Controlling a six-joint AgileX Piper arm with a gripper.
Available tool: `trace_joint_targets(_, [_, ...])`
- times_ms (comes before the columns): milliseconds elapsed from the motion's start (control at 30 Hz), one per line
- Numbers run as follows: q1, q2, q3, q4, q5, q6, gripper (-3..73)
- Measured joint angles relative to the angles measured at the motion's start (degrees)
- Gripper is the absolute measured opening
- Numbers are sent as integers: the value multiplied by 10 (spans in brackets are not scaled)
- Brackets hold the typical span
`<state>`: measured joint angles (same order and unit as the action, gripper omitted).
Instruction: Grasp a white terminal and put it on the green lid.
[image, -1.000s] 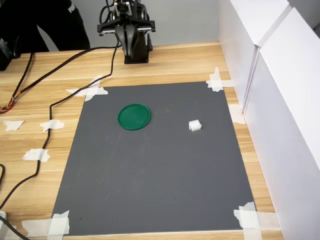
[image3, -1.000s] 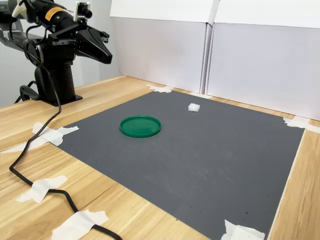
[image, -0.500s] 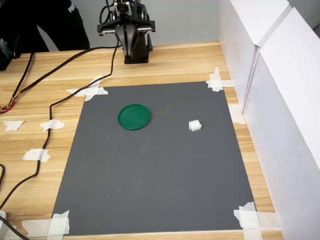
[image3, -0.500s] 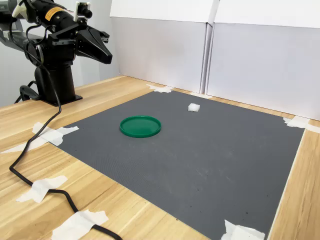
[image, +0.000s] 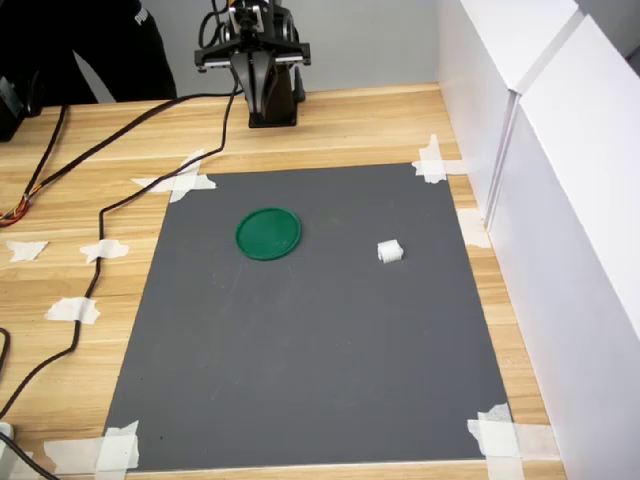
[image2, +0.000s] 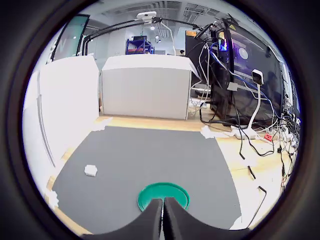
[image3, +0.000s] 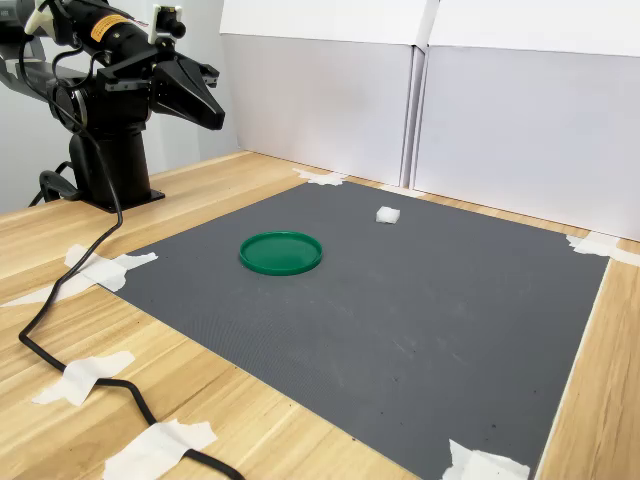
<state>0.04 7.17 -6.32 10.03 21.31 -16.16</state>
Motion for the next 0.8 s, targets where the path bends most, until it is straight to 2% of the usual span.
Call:
trace_joint_targets(233, [0, 97, -74, 0, 62, -44, -16])
trace_joint_targets(367, [0, 152, -135, 0, 116, -48, -16])
trace_joint_targets(633, [0, 257, -251, 1, 170, -57, -16])
trace_joint_targets(800, [0, 349, -332, 18, 240, -129, -16])
